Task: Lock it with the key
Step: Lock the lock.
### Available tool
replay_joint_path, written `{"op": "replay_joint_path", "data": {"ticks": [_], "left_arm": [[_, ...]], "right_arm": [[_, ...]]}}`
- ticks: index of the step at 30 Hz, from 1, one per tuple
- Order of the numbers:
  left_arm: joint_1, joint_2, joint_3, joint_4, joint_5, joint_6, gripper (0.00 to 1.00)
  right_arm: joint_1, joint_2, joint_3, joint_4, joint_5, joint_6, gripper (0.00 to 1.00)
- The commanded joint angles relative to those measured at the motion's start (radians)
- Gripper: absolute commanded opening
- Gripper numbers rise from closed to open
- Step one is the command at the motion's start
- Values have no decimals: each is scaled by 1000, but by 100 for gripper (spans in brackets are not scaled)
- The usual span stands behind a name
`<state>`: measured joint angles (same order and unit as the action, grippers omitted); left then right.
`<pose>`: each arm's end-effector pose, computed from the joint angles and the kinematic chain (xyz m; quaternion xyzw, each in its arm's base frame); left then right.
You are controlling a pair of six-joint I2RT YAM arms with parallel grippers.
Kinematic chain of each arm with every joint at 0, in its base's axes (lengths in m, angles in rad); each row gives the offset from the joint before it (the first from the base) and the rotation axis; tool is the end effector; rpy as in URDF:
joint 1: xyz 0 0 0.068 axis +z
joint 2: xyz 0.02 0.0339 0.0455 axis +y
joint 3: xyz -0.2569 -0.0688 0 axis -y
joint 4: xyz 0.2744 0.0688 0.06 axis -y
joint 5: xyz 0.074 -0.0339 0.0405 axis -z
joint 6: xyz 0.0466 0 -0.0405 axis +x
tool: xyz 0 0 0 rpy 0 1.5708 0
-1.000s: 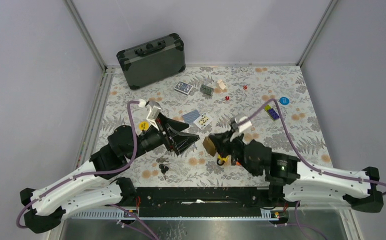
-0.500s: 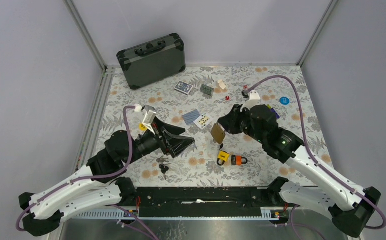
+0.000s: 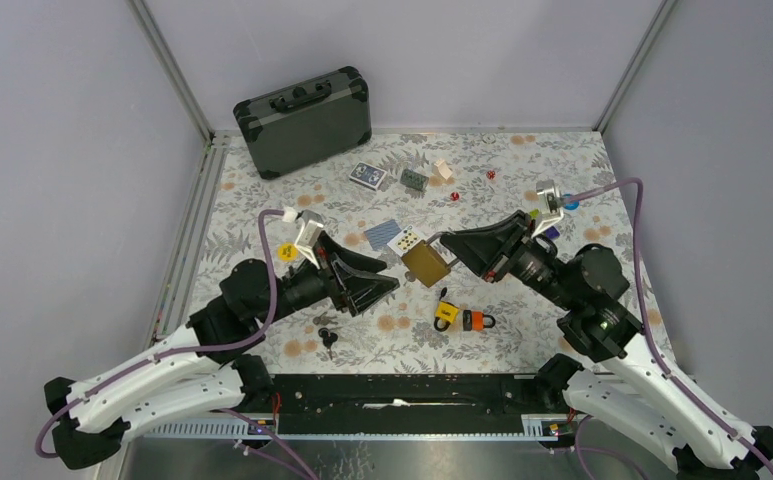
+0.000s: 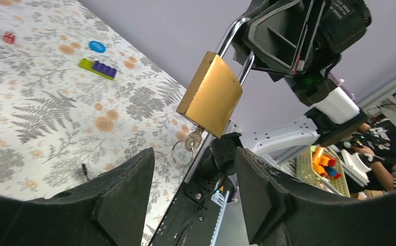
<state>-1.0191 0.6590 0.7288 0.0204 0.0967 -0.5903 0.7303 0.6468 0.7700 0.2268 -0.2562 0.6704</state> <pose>0.1043 -0.1781 0.3606 0.1782 0.6507 -0.5540 0.4878 0.1350 0.1367 0.4024 -0.1217 0.5651 0.5798 0.5742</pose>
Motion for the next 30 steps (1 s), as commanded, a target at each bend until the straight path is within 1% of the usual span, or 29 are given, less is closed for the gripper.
{"op": "replay_joint_path", "data": {"ticks": [1, 5, 8, 12, 18, 21, 23, 30], "left_arm": [[4, 28, -2, 160, 116, -29, 62], [4, 35, -19, 220, 162, -43, 62], [4, 41, -23, 257, 192, -48, 58], [4, 64, -11, 265, 208, -45, 51], [2, 92, -11, 280, 216, -49, 48], [3, 99, -9, 289, 221, -49, 45], [4, 103, -7, 292, 219, -49, 41], [4, 122, -5, 308, 236, -54, 23]], "right_arm": [[-5, -50, -26, 319, -58, 56, 0], [-4, -88, -64, 410, -46, 80, 0], [-6, -89, -53, 405, -57, 89, 0], [-6, -79, -48, 395, -57, 112, 0], [-5, -61, -38, 395, -64, 144, 0], [-5, -60, -38, 397, -68, 150, 0], [-4, -60, -40, 399, -72, 152, 0], [-5, -66, -46, 396, -75, 148, 0]]}}
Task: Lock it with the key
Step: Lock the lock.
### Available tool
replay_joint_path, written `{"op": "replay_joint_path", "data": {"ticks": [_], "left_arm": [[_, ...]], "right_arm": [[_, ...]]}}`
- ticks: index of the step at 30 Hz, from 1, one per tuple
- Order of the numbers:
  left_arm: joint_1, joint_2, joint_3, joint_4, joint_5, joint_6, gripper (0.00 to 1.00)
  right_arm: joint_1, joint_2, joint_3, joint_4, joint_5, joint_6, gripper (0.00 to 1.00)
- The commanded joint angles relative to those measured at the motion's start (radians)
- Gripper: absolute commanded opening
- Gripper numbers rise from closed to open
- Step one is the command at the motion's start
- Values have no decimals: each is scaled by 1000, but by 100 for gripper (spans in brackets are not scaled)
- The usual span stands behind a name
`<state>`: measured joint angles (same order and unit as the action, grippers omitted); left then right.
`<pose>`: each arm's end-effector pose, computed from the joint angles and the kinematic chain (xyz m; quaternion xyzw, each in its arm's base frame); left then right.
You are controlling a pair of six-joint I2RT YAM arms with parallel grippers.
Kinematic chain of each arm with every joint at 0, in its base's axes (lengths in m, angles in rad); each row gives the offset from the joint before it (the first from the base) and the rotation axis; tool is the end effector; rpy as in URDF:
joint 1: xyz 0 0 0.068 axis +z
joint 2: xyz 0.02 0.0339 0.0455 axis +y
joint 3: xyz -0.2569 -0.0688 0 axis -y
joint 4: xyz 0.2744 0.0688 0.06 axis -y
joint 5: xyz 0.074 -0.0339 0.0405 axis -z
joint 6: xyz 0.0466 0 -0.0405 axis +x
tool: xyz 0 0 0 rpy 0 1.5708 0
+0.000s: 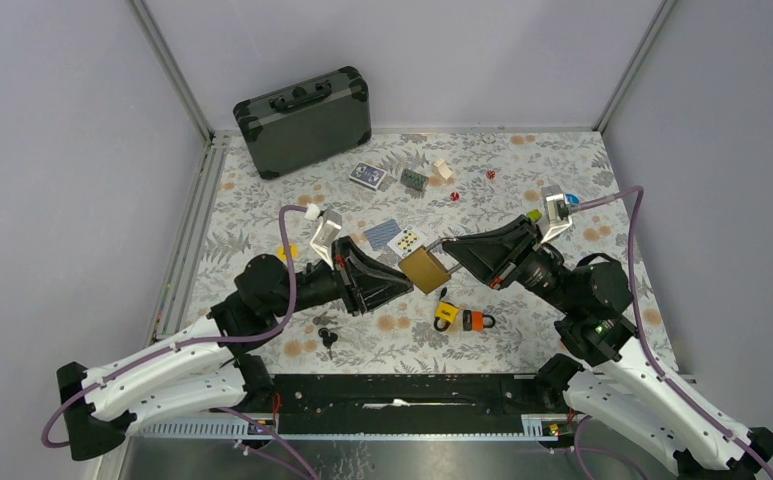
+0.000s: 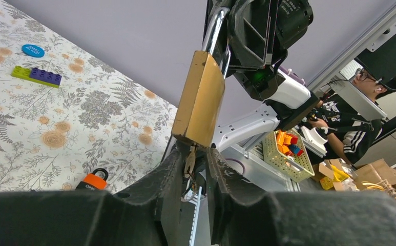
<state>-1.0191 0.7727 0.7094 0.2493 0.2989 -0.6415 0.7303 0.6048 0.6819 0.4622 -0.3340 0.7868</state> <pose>0.1090 -0.2032 0.3573 0.2310 0.5985 -0.6259 0.4433 0.1231 0.1307 0.4011 -0.1308 0.4902 0.6496 0.5662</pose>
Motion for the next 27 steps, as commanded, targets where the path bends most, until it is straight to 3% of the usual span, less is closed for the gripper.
{"op": "replay_joint_path", "data": {"ticks": [1, 4, 9, 20, 27], "left_arm": [[4, 11, 13, 82, 37, -4, 22], [4, 17, 15, 91, 46, -7, 17], [4, 15, 10, 90, 54, -8, 0], [4, -40, -9, 32, 49, 27, 0], [4, -71, -23, 15, 119, 43, 0]], "right_arm": [[-5, -23, 42, 160, 3, 31, 0], [-5, -24, 42, 162, 4, 32, 0], [-5, -29, 42, 160, 11, 30, 0], [-6, -41, 153, -16, 49, -142, 0], [-5, -62, 205, -112, 90, -252, 0]]}}
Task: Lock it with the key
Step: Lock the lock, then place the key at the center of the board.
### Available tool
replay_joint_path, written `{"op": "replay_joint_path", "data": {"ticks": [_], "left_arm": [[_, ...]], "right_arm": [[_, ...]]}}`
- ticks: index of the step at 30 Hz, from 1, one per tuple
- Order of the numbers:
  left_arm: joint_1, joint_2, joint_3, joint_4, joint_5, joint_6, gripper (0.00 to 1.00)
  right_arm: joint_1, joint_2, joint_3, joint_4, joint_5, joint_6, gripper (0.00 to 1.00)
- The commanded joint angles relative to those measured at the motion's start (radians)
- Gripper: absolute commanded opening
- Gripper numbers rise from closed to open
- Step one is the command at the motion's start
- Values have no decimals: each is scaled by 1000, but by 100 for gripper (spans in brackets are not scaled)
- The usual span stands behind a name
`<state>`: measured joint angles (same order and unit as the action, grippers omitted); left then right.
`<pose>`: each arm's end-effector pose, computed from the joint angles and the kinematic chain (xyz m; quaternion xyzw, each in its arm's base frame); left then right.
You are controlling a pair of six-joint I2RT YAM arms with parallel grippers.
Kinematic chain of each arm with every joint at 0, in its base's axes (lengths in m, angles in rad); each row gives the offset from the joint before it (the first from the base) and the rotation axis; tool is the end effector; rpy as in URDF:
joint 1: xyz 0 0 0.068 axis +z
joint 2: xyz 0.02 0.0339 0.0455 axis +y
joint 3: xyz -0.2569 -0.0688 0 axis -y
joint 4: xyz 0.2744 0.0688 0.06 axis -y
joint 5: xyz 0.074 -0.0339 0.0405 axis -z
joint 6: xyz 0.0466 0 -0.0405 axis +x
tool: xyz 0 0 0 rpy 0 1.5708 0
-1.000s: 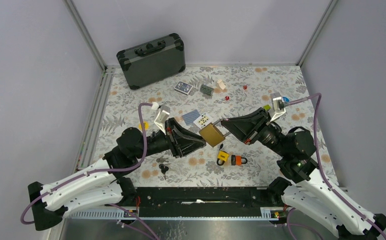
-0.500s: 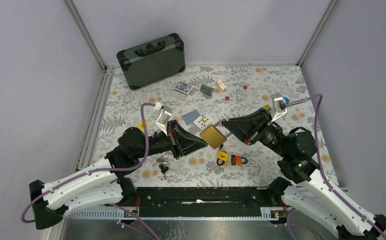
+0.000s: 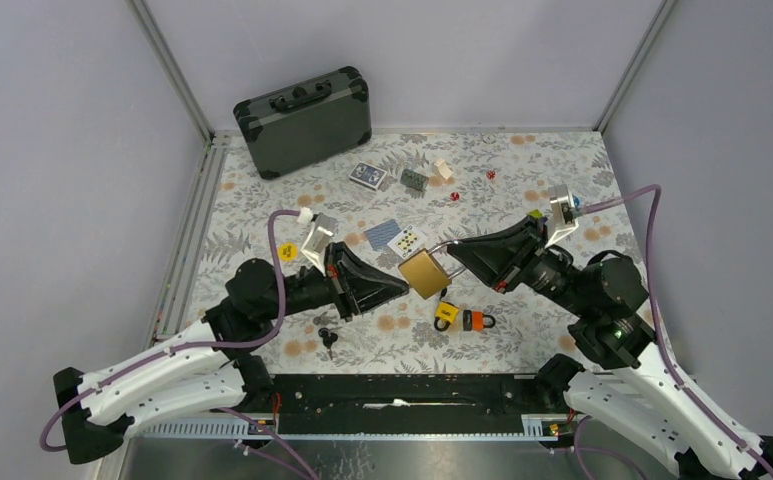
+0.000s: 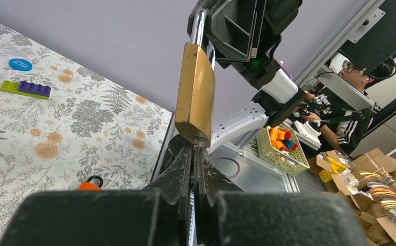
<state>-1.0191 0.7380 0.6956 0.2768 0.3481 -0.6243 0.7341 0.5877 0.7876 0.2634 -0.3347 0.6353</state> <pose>0.1024 -0.1967 0.3620 0.2530 0.5717 -0.6392 0.4479 0.1151 0.1244 0.4220 -0.1671 0.5109 0.5983 0.5942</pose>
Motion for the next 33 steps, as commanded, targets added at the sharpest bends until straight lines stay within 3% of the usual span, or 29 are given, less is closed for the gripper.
{"op": "replay_joint_path", "data": {"ticks": [1, 10, 14, 23, 28, 33], "left_arm": [[4, -37, -8, -16, 82, 29, 0], [3, -34, -2, -87, 141, 50, 0], [4, -54, 12, -168, 85, 84, 0], [5, -41, 33, -459, -297, 44, 0], [10, -40, -34, -590, -524, -84, 0], [36, -55, -138, -712, -693, -272, 0]], "right_arm": [[-9, -48, 103, 83, 94, -110, 0], [-9, -71, 113, 13, 157, -180, 0], [-8, -73, 106, -42, 195, -204, 0], [-9, -11, 67, -194, 273, -215, 0], [-8, 30, -16, -217, 264, -185, 0], [-8, 71, -138, -234, 361, -112, 0]]}}
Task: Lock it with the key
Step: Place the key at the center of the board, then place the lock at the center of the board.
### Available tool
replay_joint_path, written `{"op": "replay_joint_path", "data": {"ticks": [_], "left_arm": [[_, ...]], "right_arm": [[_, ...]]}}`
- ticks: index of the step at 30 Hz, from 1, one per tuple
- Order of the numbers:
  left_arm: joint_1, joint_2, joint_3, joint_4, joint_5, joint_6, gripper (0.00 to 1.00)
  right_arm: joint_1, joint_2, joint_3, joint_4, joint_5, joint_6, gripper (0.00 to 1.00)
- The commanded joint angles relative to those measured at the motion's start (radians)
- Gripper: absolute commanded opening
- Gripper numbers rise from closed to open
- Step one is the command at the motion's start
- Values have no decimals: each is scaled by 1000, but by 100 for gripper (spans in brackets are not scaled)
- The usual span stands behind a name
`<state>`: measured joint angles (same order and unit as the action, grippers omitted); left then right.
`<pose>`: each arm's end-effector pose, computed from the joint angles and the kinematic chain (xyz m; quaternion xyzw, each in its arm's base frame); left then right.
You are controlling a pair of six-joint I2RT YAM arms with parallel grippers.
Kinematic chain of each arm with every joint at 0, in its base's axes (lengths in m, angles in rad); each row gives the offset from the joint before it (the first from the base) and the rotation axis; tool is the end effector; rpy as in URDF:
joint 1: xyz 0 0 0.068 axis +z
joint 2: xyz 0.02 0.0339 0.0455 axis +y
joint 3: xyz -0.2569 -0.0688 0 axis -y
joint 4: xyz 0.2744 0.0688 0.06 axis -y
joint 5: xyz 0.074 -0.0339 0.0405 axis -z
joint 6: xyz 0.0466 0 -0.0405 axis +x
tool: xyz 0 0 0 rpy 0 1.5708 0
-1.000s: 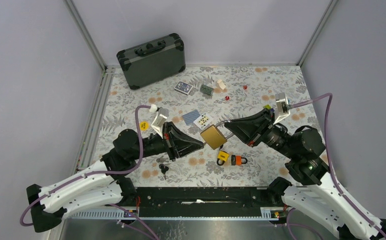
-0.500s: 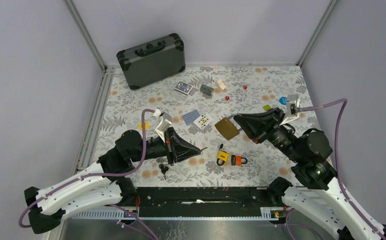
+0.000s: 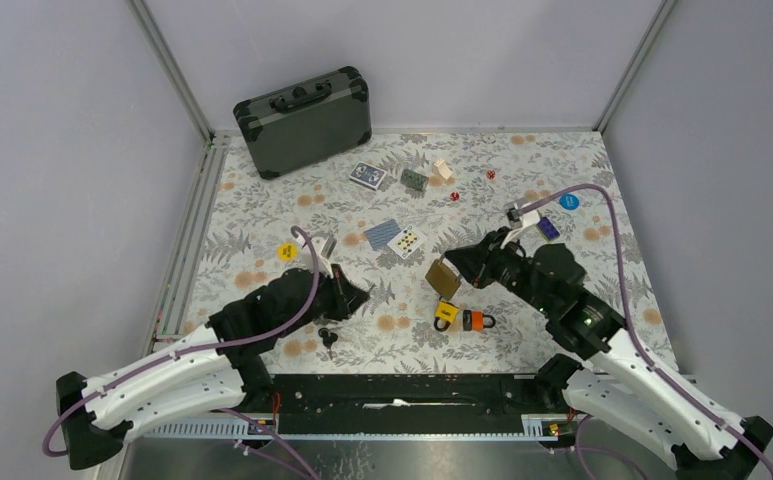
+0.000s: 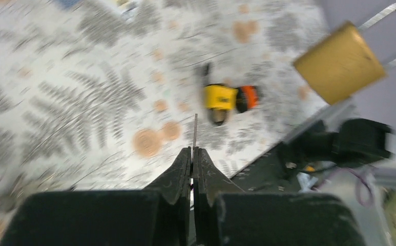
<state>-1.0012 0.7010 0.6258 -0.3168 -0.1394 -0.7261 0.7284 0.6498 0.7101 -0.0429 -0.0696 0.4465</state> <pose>0.1202 -0.1757 0.2725 0.0754 0.8267 -0.3839 0.4043 0.1517 0.1397 0.3475 -0.1230 0.6901 0.4154 0.5798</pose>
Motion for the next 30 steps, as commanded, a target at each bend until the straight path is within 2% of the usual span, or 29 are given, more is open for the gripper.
{"op": "replay_joint_path", "data": {"ticks": [1, 7, 15, 21, 27, 30], "left_arm": [[24, -27, -95, -134, -228, -208, 0], [63, -56, -232, -216, -304, -389, 0], [84, -36, -321, -236, -333, -465, 0], [90, -13, -333, -243, -344, -478, 23], [90, -19, -319, -266, -353, -476, 55], [91, -33, -296, -302, -369, -470, 62]], "right_arm": [[-2, 17, -83, 73, 114, 94, 0], [-3, 89, -195, 87, 188, 209, 0], [-3, 173, -267, 206, 131, 291, 0], [-3, 216, -293, 271, 116, 319, 0], [-3, 253, -308, 307, 157, 339, 0], [-3, 271, -311, 311, 194, 357, 0]]}}
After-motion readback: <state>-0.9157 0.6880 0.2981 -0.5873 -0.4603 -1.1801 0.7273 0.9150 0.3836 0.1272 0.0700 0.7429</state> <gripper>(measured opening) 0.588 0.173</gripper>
